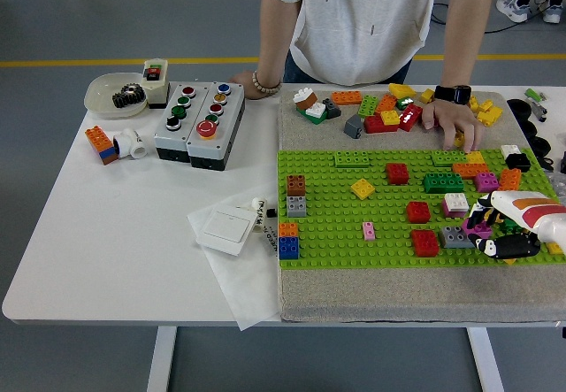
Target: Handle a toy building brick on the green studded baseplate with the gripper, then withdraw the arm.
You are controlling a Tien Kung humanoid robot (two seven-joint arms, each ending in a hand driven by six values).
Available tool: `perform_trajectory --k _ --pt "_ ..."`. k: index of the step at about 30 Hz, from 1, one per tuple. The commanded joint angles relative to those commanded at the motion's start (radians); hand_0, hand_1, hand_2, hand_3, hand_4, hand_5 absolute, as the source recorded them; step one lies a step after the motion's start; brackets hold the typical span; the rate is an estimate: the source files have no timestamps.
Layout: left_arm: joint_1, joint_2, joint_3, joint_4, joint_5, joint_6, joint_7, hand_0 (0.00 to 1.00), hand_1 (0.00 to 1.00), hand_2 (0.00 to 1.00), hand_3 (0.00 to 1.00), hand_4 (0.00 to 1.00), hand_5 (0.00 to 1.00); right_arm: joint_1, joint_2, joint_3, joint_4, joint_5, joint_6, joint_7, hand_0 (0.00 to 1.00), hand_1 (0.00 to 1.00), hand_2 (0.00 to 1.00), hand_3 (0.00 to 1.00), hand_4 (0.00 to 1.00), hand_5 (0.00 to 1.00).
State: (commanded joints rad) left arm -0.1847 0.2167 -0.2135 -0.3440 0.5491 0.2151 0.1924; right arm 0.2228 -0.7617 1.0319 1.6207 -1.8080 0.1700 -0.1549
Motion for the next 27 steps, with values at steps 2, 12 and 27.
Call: perform_trajectory --k 2,12,27 --pt "0.000 0.000 0.000 0.000 -0.001 0.000 0.000 0.741 0.751 0.778 0.601 0.624 0.647 -0.003 0.000 0.001 0.004 -0.001 0.002 -0.001 0.617 0.566 0.600 0.538 0.626 0.270" --pt "-0.001 0.000 0.000 0.001 0.001 -0.001 0.000 0.740 0.751 0.777 0.600 0.624 0.648 -0.016 -0.002 0.005 0.027 -0.006 0.010 -0.003 0.616 0.562 0.597 0.534 0.628 0.272" --pt "-0.003 0.002 0.006 0.000 -0.010 0.002 -0.003 0.739 0.751 0.777 0.601 0.624 0.648 -0.005 0.003 0.004 0.009 -0.003 0.012 -0.005 0.614 0.561 0.597 0.534 0.629 0.272"
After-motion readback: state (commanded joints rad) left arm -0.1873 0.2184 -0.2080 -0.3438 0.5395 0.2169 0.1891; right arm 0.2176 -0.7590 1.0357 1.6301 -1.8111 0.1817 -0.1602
